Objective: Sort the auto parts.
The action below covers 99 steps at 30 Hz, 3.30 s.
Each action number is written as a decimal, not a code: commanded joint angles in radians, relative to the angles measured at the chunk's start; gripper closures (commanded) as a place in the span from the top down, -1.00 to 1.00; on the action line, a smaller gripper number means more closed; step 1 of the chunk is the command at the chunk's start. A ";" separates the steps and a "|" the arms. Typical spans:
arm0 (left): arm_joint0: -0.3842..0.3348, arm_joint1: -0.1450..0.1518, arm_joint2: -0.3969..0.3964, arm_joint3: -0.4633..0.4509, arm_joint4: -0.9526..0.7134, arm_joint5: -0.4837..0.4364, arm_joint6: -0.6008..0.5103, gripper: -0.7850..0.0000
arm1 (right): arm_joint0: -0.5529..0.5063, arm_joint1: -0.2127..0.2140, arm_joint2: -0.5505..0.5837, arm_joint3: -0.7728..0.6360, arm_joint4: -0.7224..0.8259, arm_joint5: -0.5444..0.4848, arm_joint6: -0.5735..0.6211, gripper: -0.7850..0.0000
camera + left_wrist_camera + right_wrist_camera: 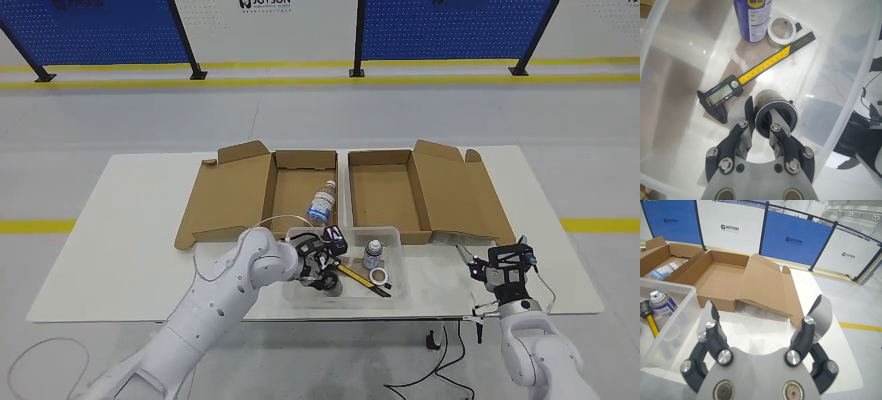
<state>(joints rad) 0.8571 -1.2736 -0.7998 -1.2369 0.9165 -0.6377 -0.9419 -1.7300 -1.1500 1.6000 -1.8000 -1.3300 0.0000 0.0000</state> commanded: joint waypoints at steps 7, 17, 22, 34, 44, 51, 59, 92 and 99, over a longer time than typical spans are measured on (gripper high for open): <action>-0.022 -0.004 0.022 0.031 0.003 -0.018 0.011 -0.73 | 0.000 0.000 0.000 0.000 0.000 0.000 0.000 1.00; -0.025 0.001 0.005 0.031 -0.003 -0.022 0.077 -1.00 | 0.000 0.000 0.000 0.000 0.000 0.000 0.000 1.00; -0.016 0.009 -0.018 0.015 0.010 0.005 0.122 -1.00 | 0.000 0.000 0.000 0.000 0.000 0.000 0.000 1.00; 0.040 0.037 -0.173 -0.078 -0.089 0.211 0.177 -1.00 | 0.000 0.000 0.000 0.000 0.000 0.000 0.000 1.00; 0.141 0.065 -0.311 -0.243 -0.181 0.350 0.172 -1.00 | 0.000 0.000 0.000 0.000 0.000 0.000 0.000 1.00; 0.226 0.079 -0.368 -0.374 -0.213 0.419 0.151 -1.00 | 0.000 0.000 0.000 0.000 0.000 0.000 0.000 1.00; 0.310 0.096 -0.424 -0.492 -0.260 0.427 0.095 -1.00 | 0.000 0.000 0.000 0.000 0.000 0.000 0.000 1.00; 0.280 0.107 -0.380 -0.434 -0.142 0.509 0.196 -1.00 | 0.000 0.000 0.000 0.000 0.000 0.000 0.000 1.00; 0.180 0.080 -0.286 -0.275 -0.045 0.595 0.310 -1.00 | 0.000 0.000 0.000 0.000 0.000 0.000 0.000 1.00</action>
<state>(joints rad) 1.0556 -1.1883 -1.1018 -1.5440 0.8714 -0.0622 -0.6450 -1.7300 -1.1500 1.6000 -1.8000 -1.3300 0.0000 0.0000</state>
